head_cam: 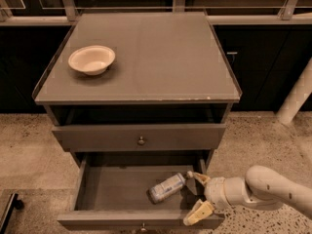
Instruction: Pick blue plastic bottle from middle drawer and place on counter
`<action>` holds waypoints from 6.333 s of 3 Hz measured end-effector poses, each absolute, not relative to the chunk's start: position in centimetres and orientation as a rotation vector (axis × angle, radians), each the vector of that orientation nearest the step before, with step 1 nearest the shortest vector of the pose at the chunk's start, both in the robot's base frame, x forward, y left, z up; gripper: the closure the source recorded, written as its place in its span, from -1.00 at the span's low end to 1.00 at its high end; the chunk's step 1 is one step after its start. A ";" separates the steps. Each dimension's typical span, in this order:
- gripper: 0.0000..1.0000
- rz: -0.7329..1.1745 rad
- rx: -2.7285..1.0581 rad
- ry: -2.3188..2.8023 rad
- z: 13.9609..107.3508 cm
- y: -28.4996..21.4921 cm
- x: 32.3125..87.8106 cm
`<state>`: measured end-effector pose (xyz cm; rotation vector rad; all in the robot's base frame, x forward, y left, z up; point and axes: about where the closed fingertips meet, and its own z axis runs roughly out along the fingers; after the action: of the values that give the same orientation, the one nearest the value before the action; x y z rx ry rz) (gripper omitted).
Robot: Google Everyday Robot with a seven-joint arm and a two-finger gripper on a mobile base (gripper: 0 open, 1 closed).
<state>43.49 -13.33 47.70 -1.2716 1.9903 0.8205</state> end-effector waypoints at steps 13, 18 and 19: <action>-0.18 0.660 -1.161 1.959 38.3 -8.6 53.0; 1.00 0.772 -1.085 1.825 45.3 -9.1 50.2; 1.00 0.758 -1.056 1.772 51.2 -9.2 47.3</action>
Offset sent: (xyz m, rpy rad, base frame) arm 0.0635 -0.0157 -0.0208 -0.0011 -0.1128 -0.0229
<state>47.25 -9.17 51.22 -1.0557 1.7722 0.7582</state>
